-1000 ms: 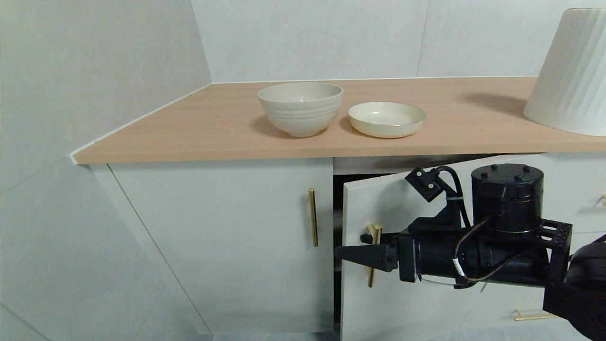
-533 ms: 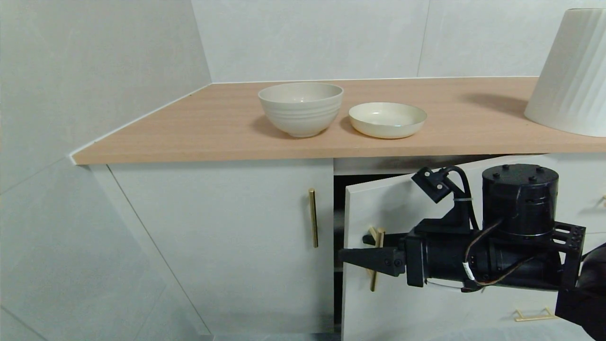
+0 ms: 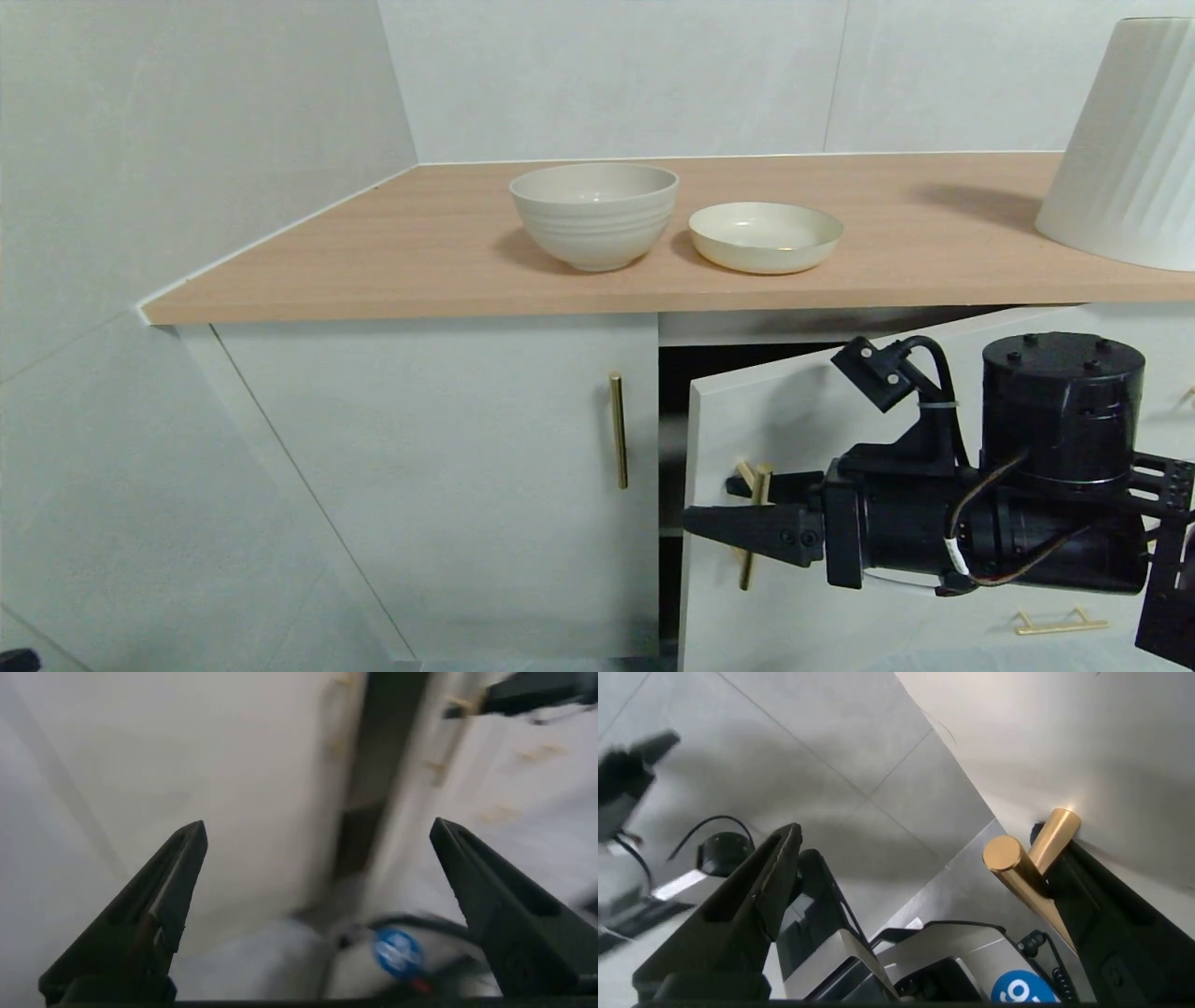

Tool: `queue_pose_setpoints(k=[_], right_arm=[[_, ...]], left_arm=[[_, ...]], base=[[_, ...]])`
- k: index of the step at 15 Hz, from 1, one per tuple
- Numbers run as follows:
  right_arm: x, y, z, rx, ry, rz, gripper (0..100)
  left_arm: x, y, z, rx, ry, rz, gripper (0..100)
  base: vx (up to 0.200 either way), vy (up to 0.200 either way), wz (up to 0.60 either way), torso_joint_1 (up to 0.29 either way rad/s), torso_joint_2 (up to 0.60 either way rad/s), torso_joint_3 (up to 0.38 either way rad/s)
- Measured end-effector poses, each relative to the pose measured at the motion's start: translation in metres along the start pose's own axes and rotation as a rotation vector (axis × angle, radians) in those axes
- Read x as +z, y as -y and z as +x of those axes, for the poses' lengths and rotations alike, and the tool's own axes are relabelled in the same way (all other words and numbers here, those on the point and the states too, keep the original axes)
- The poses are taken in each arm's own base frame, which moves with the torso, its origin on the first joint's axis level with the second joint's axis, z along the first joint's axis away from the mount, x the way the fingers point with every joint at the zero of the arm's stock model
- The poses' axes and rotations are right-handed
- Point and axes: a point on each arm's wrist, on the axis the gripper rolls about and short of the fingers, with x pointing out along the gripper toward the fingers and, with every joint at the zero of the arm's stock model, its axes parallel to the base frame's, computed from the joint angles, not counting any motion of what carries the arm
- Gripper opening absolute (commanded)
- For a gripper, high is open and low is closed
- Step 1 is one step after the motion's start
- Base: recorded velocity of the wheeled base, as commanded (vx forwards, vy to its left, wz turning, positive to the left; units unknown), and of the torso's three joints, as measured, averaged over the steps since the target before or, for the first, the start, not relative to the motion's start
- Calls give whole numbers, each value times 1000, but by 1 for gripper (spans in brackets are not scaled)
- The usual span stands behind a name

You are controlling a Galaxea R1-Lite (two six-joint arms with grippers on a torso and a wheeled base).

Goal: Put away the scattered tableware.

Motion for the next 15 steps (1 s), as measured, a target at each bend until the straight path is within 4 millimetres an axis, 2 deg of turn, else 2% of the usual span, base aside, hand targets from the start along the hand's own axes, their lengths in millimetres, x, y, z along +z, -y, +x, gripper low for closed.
queue_pose_setpoints(k=[3,5,8,9,15], right_arm=[[0,-1,-2,0,3,-2,100],[0,-1,-2,-1,3,-2,100],[0,-1,-2,-1,3,-2,100],[0,-1,-2,-1,3,-1,100],[0,0,-2,-2,2,-2,100]], left_arm=[[24,-17,40,-140,-132,-71,100],[27,-23,64,-216,-212,-128,100],[24,-22,78,-300,-288,-179,100],[23,-21,80,-314,-302,-182,0],[23,-21,89,-336,-316,-186,0]], base=[[0,0,0,0,0,0],[0,0,0,0,0,0],[0,0,0,0,0,0],[0,0,0,0,0,0],[0,0,0,0,0,0]])
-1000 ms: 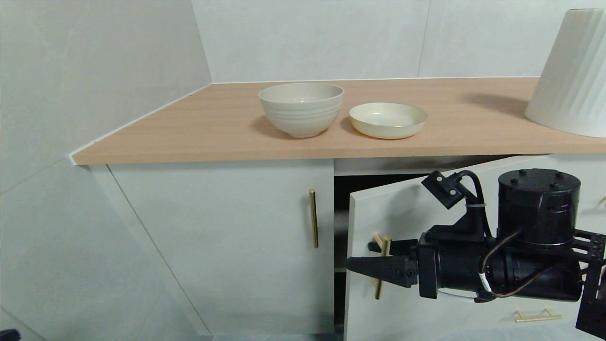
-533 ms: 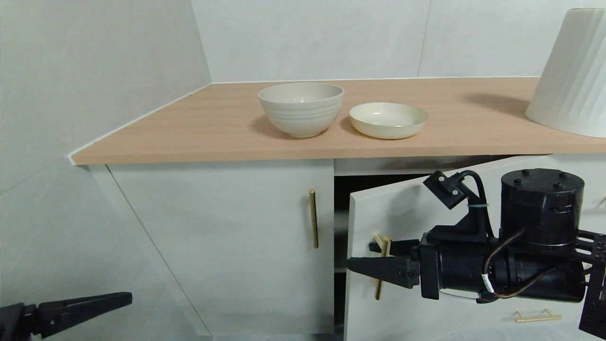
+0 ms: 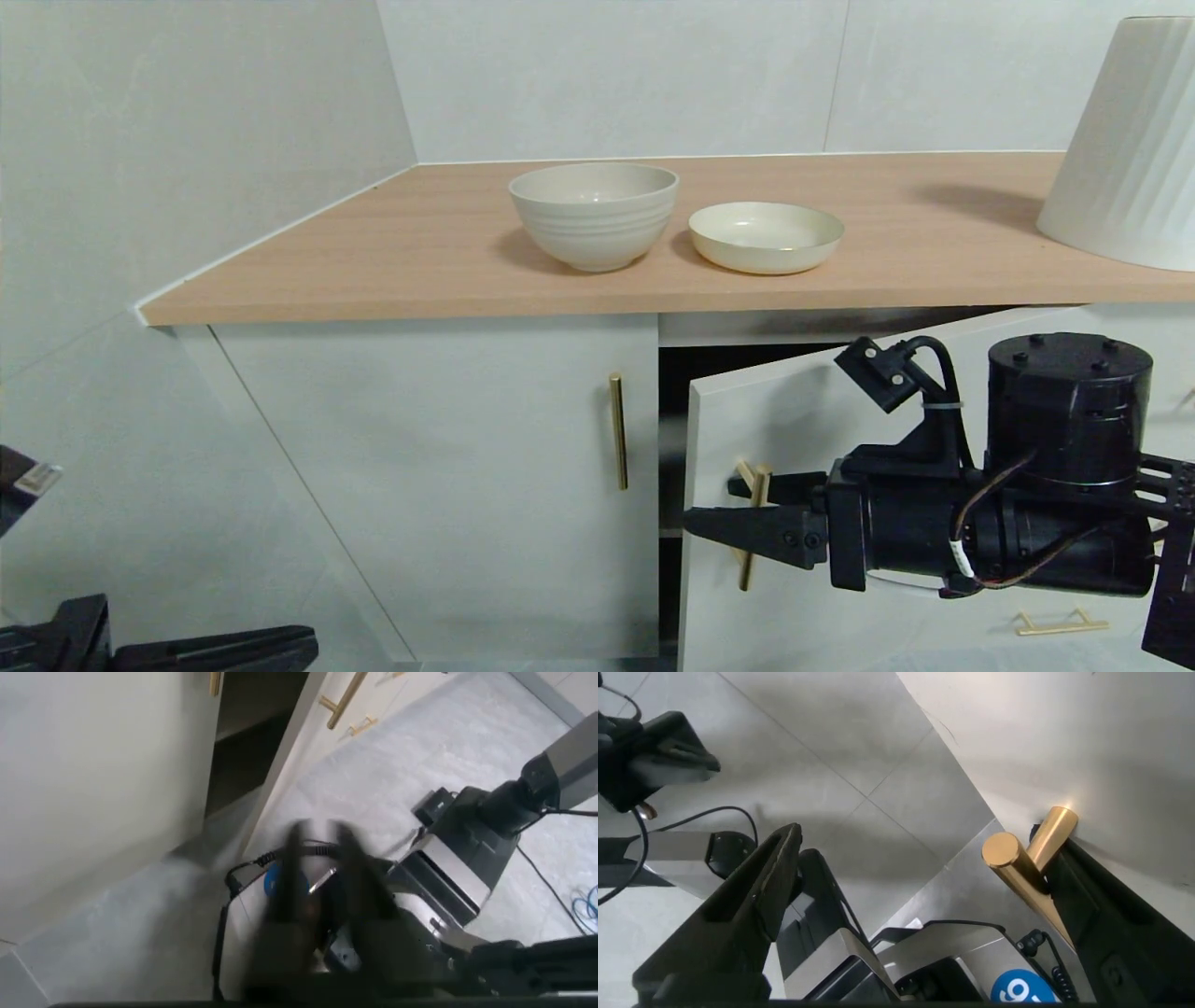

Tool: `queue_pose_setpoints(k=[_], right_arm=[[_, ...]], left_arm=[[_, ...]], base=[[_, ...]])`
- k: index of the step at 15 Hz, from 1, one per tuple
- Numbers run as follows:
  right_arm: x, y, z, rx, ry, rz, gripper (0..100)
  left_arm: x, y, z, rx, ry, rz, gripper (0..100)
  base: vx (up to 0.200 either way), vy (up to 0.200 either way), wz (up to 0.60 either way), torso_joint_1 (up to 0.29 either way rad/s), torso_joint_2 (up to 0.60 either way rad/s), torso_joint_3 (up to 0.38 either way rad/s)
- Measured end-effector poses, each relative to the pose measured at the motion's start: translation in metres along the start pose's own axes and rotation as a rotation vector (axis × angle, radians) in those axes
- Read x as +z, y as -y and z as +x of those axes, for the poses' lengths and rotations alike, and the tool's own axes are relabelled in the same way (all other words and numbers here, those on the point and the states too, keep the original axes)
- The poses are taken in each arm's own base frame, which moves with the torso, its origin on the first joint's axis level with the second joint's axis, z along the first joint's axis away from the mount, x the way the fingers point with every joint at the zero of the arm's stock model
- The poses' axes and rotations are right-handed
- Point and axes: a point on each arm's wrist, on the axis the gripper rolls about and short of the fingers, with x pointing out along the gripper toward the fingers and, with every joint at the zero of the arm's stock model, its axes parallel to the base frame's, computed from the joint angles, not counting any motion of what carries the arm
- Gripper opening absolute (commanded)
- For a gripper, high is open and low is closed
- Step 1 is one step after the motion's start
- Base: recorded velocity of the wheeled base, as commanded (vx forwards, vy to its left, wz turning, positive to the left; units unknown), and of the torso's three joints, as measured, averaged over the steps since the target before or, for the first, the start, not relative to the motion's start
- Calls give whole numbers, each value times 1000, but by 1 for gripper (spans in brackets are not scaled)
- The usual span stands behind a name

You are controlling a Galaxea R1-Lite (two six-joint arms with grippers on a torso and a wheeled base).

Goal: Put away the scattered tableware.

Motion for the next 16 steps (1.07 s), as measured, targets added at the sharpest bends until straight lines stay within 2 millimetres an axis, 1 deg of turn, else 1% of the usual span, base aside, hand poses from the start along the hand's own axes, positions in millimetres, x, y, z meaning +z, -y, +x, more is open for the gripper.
queue_pose_setpoints(k=[1,4,5,6,8,10,12,14,16], right_arm=[[0,0,0,0,-1,0,100],[-1,0,0,-1,-2,1,100],[-1,0,1,-1,-2,0,100],[-1,0,1,-1,-3,0,100],[-2,1,2,-1,-6,2,100],[-2,2,2,-2,-8,3,100],[-2,2,2,-3,-10,4,100],[-2,2,2,-4,-10,4,100],[-2,2,3,-5,-11,5,100]], left_arm=[[3,0,3,-10,9,14,0],[2,1,15,-66,2,58,0],[2,0,19,-71,29,80,0],[6,-1,23,-70,101,121,0],[6,-7,34,-54,190,144,0],[0,-11,49,-27,214,119,0],[-5,-15,66,22,190,81,0],[-6,-16,78,15,177,69,0],[-3,-15,90,-11,183,54,0]], base=[[0,0,0,0,0,0],[0,0,0,0,0,0],[0,0,0,0,0,0],[0,0,0,0,0,0],[0,0,0,0,0,0],[0,0,0,0,0,0],[0,0,0,0,0,0],[0,0,0,0,0,0],[0,0,0,0,0,0]])
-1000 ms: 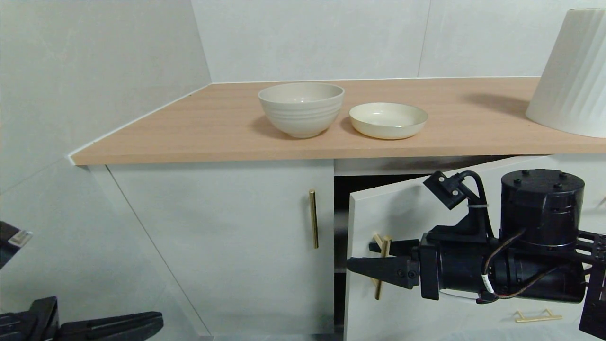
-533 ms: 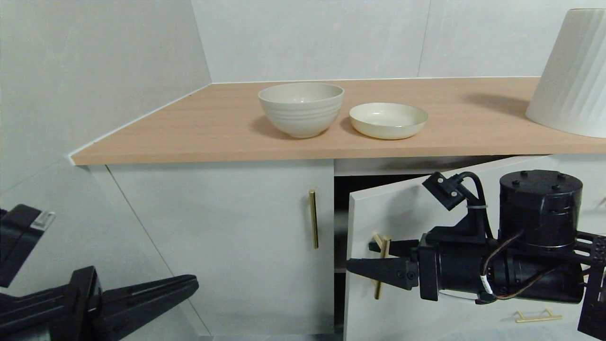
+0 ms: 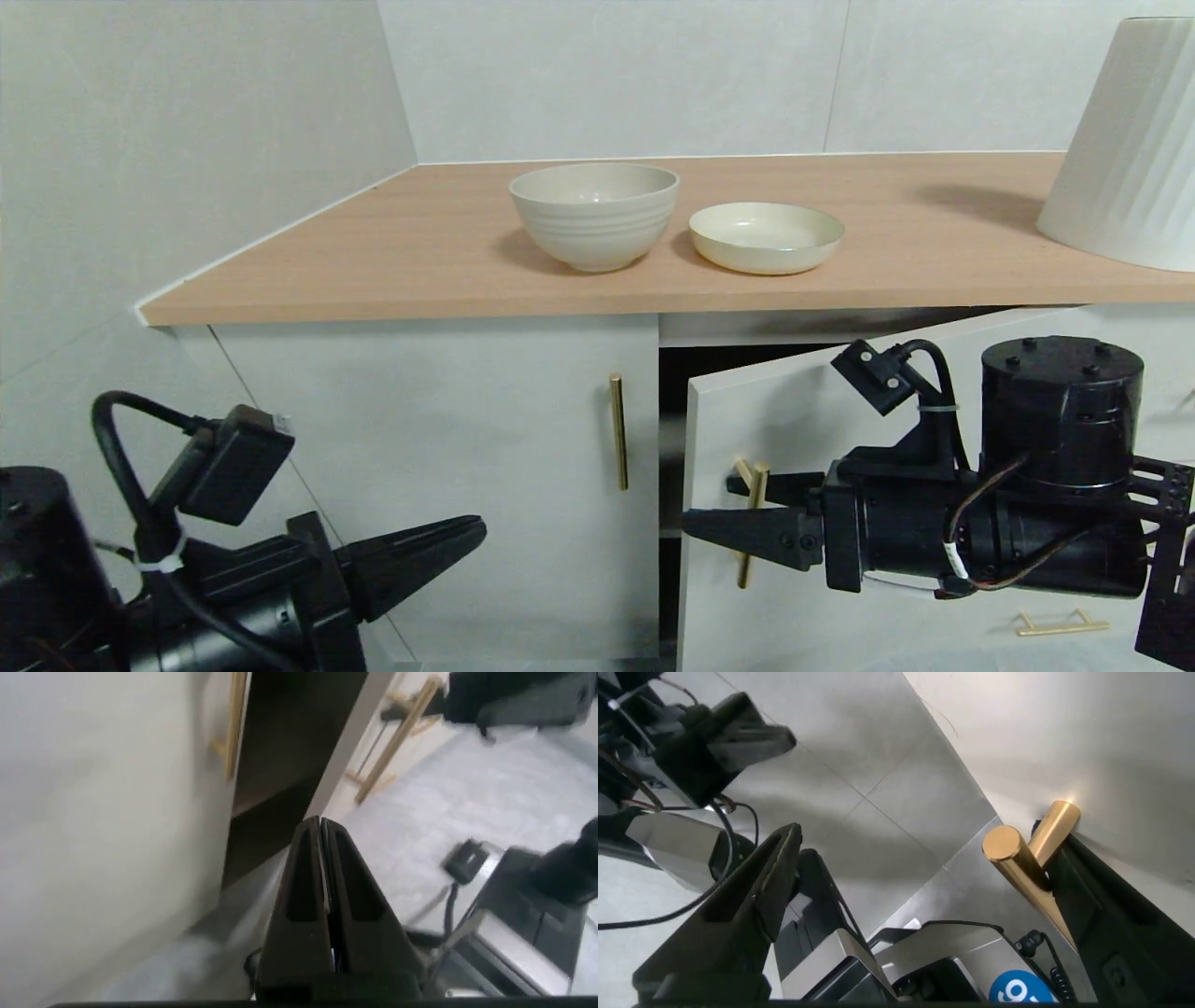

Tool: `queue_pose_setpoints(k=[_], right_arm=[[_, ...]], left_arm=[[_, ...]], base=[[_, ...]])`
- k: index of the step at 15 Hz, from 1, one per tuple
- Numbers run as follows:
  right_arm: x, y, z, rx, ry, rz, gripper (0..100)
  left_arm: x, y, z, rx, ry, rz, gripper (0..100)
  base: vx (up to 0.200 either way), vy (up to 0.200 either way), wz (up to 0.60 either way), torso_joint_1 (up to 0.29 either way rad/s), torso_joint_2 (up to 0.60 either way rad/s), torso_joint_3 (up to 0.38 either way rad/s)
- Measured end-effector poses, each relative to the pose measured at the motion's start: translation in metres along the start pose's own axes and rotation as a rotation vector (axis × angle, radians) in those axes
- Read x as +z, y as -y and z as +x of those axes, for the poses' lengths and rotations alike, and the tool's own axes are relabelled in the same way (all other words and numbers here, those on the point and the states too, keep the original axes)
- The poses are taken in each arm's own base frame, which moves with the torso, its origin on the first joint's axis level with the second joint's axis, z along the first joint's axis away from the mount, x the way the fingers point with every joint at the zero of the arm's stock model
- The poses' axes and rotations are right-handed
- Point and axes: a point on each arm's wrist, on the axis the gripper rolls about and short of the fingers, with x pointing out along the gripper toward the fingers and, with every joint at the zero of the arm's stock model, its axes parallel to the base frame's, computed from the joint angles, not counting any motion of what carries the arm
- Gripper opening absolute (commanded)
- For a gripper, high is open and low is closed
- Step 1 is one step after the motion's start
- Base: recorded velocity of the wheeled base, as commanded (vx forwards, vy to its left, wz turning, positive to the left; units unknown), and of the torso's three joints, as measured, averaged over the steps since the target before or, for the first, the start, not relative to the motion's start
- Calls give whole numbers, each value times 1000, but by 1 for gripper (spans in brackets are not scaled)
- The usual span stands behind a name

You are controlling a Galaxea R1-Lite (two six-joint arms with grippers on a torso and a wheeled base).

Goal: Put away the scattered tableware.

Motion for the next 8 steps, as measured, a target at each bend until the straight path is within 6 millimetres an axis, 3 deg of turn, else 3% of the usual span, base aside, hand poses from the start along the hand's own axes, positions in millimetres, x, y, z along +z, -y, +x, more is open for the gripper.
queue_pose_setpoints(k=[8], right_arm=[[-3,1,-1,-4,-10,4,100]], left_arm=[[-2,7,83,-65,12,-27,0]], base=[[0,0,0,0,0,0]])
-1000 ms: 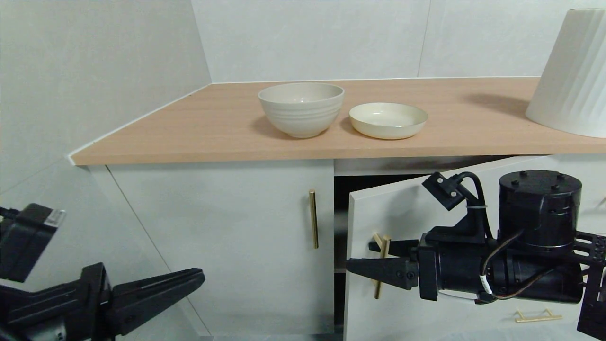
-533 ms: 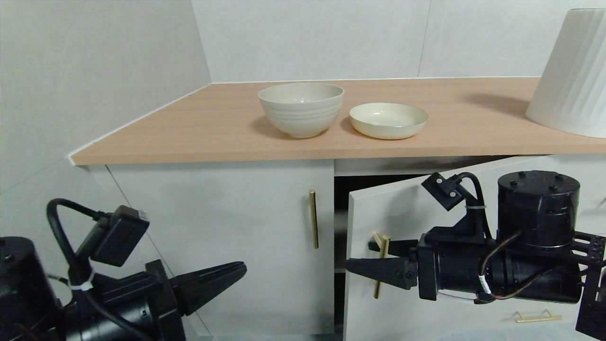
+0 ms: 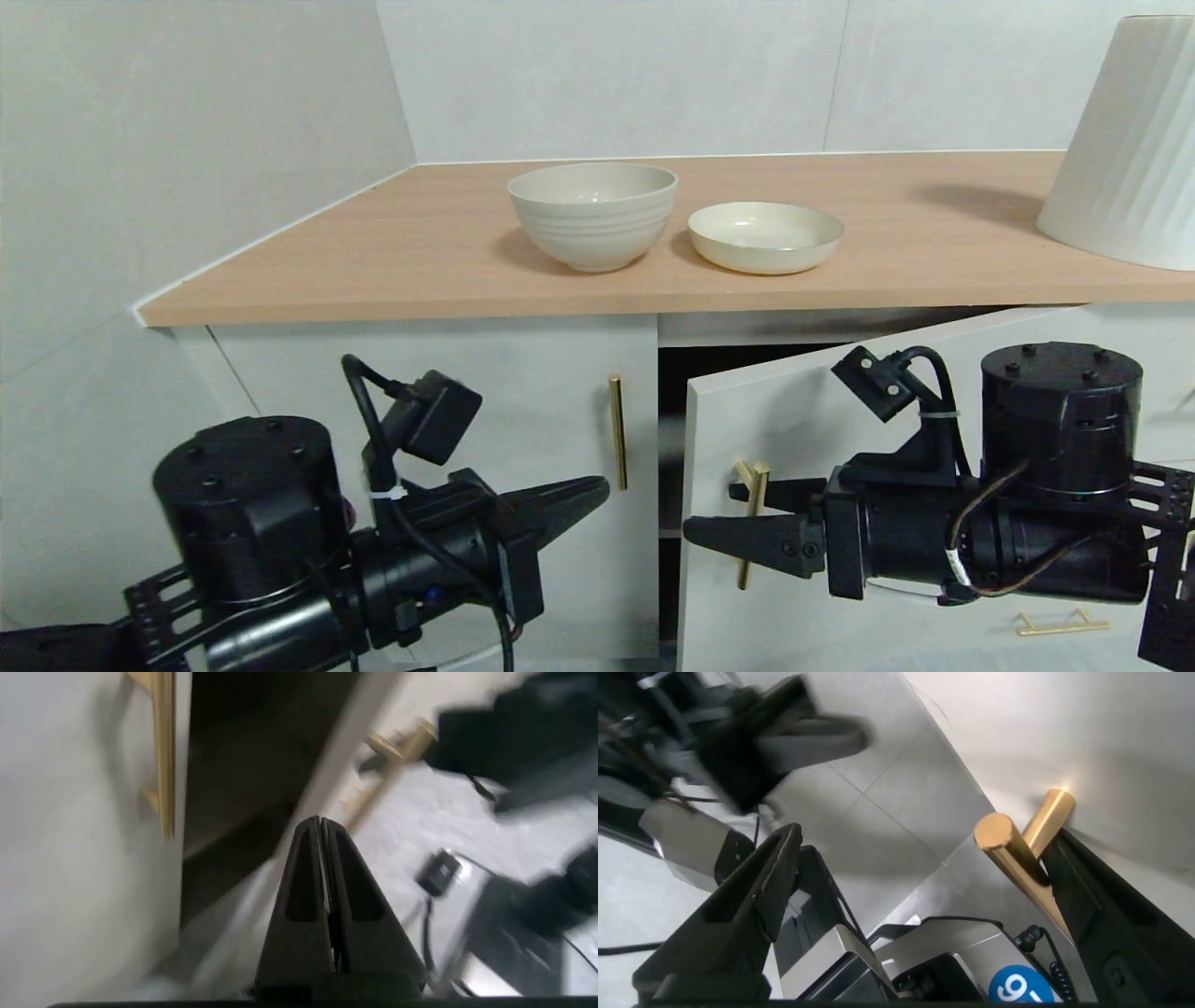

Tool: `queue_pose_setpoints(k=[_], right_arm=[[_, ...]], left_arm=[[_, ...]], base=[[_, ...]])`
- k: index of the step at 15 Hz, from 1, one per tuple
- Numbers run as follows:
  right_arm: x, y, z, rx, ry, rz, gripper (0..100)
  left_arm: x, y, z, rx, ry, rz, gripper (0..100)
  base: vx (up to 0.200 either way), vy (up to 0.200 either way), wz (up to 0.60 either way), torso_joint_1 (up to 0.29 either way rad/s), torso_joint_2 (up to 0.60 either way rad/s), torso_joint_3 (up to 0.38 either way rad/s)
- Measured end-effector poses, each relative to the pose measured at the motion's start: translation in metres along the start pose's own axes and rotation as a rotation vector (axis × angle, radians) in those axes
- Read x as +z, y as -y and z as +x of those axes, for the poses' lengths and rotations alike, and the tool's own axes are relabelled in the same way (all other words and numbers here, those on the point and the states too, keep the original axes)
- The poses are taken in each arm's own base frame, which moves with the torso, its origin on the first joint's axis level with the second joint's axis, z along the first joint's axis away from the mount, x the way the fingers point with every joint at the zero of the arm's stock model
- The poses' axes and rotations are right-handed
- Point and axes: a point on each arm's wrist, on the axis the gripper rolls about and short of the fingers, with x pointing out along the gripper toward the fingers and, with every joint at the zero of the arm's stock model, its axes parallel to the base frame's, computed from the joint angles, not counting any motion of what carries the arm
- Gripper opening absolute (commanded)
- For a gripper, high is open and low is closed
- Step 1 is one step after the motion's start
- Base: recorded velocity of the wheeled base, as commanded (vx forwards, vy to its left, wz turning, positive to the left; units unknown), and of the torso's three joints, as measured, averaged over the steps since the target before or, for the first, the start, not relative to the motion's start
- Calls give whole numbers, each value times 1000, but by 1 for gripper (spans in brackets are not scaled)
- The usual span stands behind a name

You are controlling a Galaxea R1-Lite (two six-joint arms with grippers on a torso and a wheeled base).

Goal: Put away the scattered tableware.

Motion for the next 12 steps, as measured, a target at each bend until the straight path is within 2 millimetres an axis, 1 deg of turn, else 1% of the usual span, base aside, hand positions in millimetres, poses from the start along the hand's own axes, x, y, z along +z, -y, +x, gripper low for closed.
queue_pose_setpoints(k=[3,6,9,12], right_arm=[[-2,0,-1,-1,-4,2,100],[-3,0,-2,-1,-8,4,100],[-4,0,-2,-1,-11,5,100],[-5,0,-3,-2,-14,6,100]], left_arm=[[-12,-10,27,20,50,31,0],[-30,-17,48,41,60,64,0],[-40,-18,65,40,91,73,0],[-45,-17,73,28,104,77,0]], base=[[0,0,0,0,0,0],[0,0,0,0,0,0],[0,0,0,0,0,0],[0,0,0,0,0,0]])
